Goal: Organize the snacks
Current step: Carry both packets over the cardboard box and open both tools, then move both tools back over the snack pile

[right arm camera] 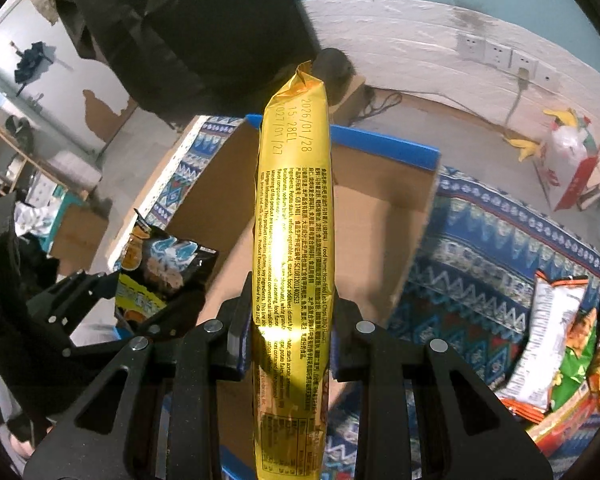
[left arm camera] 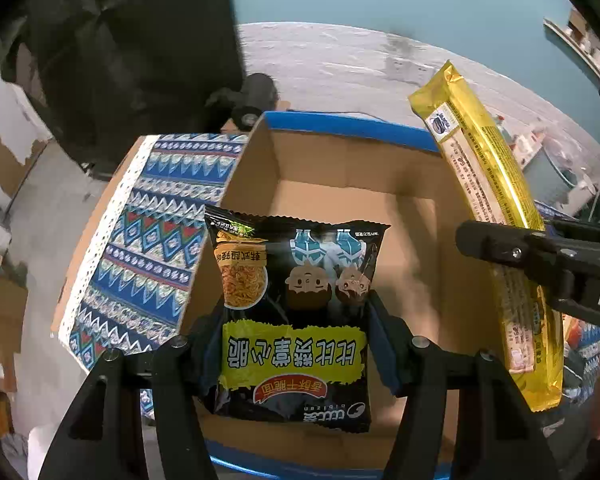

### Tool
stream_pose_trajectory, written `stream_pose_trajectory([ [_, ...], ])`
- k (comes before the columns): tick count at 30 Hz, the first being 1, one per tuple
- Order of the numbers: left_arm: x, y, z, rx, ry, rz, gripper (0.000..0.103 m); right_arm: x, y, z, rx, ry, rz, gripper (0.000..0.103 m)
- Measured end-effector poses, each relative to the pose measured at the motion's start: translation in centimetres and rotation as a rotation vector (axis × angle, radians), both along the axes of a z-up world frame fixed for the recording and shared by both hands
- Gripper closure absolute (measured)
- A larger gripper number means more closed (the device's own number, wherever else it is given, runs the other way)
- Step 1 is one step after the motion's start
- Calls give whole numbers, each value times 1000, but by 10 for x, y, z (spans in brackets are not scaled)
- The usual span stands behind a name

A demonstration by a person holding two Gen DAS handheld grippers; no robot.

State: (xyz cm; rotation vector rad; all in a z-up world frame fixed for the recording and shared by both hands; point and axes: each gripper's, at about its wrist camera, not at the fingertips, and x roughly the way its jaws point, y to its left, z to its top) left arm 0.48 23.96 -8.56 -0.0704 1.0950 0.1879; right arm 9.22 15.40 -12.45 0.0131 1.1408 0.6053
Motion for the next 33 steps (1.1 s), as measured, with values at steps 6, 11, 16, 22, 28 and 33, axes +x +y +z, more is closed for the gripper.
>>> stream_pose_trajectory([
  [6, -1, 8, -3, 1, 19, 27, 38, 3, 22, -11, -2, 36, 10, 77],
  [11, -3, 12, 4, 13, 3, 44, 28, 5, 31, -20, -25, 49, 11, 74],
  [16, -3, 13, 9, 7, -7, 47, 27, 3, 35, -17, -35, 39, 5, 62],
  [22, -2, 8, 10, -16, -3, 40, 27, -1, 20, -11, -57, 4, -19, 47],
  [28, 2, -8, 11, -63, 2, 17, 27, -7, -4, 0, -102, -54, -39, 35],
  [33, 6, -29, 12, -65, 5, -20, 27, -13, -32, 7, -130, -82, -55, 32],
])
